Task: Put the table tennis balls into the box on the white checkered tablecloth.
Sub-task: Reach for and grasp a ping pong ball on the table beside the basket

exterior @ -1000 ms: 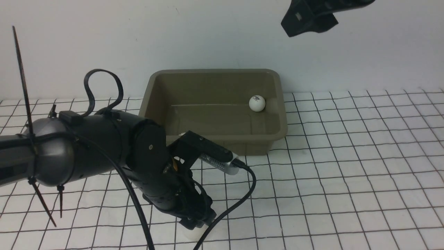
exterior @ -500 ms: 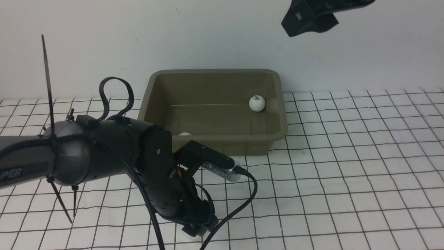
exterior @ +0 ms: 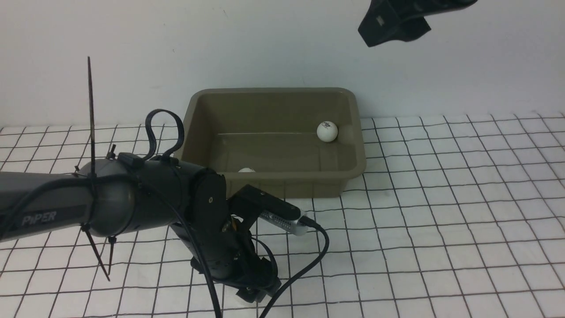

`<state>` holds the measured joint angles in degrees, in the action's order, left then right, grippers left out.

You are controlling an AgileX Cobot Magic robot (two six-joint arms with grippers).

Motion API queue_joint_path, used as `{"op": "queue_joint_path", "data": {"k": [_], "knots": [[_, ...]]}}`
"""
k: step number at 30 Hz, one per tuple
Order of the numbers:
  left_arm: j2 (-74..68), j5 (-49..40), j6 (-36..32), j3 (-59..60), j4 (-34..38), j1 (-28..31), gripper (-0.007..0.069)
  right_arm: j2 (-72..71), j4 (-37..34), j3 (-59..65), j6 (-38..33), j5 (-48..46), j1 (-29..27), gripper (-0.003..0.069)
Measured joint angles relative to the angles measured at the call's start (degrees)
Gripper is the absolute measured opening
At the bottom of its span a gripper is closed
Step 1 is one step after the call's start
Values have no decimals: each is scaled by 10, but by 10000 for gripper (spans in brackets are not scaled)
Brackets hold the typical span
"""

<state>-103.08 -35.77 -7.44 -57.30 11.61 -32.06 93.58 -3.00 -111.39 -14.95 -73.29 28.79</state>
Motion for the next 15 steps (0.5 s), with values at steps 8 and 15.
{"op": "queue_joint_path", "data": {"k": [8,15], "knots": [[-5,1,-1,0,20,0,398,0,0,0,0,0,0,486],[-5,-14,-9,-4,30,0,354,0,2,0,0,0,0,486]]}}
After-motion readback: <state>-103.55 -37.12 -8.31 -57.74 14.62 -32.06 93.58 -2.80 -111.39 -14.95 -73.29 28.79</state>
